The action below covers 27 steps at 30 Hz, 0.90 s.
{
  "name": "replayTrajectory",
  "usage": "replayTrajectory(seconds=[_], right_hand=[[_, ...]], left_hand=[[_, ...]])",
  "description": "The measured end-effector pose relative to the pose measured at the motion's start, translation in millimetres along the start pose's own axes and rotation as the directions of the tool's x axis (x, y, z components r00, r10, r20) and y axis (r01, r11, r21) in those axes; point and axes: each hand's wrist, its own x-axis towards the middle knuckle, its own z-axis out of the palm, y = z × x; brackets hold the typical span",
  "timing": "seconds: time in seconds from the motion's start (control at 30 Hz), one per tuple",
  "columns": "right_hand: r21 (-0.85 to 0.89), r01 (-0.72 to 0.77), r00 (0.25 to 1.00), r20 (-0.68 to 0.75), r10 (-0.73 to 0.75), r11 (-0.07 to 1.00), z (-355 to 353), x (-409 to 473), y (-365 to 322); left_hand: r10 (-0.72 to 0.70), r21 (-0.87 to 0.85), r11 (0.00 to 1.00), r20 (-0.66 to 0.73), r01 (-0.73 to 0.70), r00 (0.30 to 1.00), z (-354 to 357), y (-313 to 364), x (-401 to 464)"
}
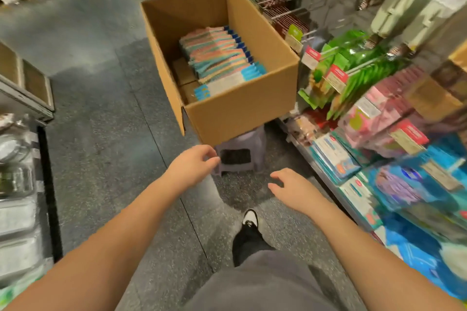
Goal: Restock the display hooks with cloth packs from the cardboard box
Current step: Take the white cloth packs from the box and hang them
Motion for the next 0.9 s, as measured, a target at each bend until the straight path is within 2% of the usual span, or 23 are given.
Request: replayTrajectory(seconds=[0.23,0.47,0.7,0.9], right_hand=[[-0.047,0.102,0.995,0.023,-0.101,0.994,-91,112,-54],[0.047,0.158,0.977,-0.154,-0.15,0.986,-132,200,-111],[0.052,-0.001,0.995,-0.104,0.006,0.999,-131,320,-158],[0.155,-0.283,0.955,-0.045,0.293,0.947,-95,408,-177]], left_hand=[[-0.025,-0.042,0.999,-0.092,0.021,0.995,-88,5,102],[-0.009,-0.109,0.994,-0.093,-0.001,0.996,-146,6,214],[0.081,0.062,0.994,0.139,-0.091,0.987,-159,-18,377],[0.172,0.222,0.935,0.399,-0.277,0.901,-138,-42,472]])
